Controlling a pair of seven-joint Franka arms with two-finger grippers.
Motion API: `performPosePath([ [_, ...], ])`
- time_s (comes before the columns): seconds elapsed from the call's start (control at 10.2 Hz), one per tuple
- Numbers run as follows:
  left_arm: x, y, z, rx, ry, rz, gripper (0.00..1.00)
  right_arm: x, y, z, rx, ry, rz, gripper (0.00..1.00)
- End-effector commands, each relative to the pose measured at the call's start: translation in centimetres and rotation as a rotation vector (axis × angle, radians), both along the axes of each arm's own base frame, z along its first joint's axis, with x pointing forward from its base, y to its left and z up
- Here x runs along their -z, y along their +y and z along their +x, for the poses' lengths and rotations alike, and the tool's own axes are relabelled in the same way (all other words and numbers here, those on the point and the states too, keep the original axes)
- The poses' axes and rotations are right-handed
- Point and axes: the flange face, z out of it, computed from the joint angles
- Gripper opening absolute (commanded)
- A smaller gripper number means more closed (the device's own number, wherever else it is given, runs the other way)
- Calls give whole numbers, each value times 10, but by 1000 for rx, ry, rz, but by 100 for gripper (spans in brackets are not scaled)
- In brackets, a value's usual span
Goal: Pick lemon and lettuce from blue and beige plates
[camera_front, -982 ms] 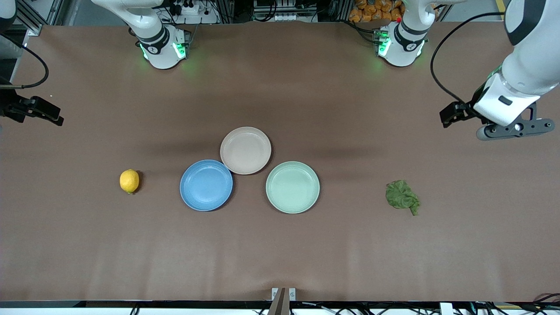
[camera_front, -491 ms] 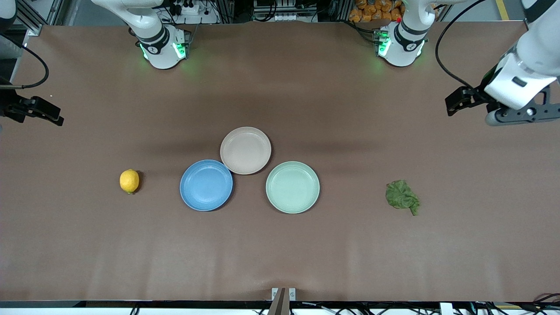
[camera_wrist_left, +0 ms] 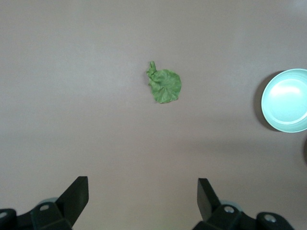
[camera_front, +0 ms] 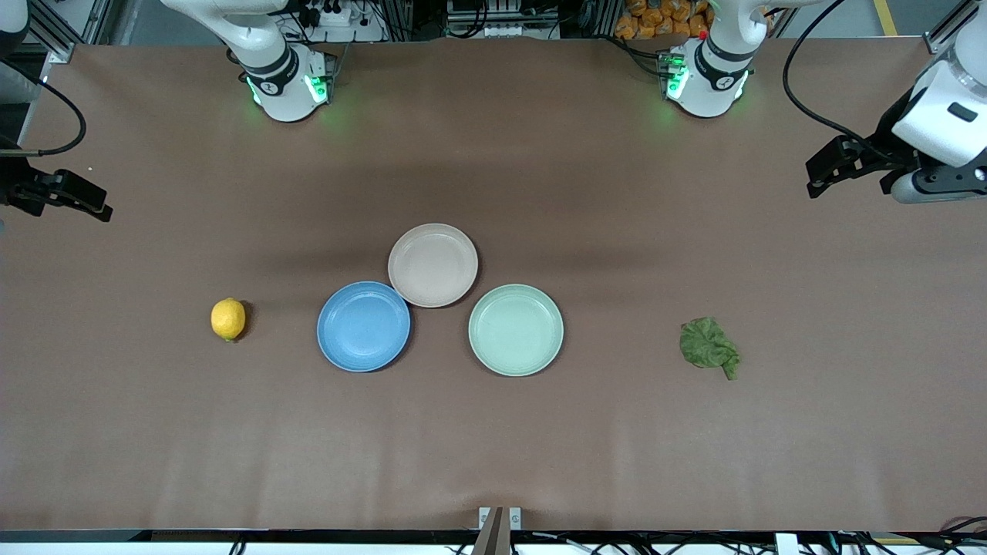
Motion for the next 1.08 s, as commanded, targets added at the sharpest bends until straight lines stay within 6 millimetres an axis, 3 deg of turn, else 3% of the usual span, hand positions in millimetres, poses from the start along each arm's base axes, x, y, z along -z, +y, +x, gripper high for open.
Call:
performPosePath([
  [0.0,-15,1,-12,27,-9,-16,100,-5,-1,2,4,3,-9,100],
  [0.29,-17,-5,-12,37,-13,-22,100,-6,-1,1,5,2,-9,100],
  [0.39,-33,-4,-11,36,-47,-28,100,-6,-1,1,4,2,-9,100],
  [0.59,-32,-13,-11,40,-45,-42,100,-6,0,1,4,2,-9,100],
  [0.98,-35,-10,-12,180,-49,-31,100,-6,1,1,2,2,-9,100],
])
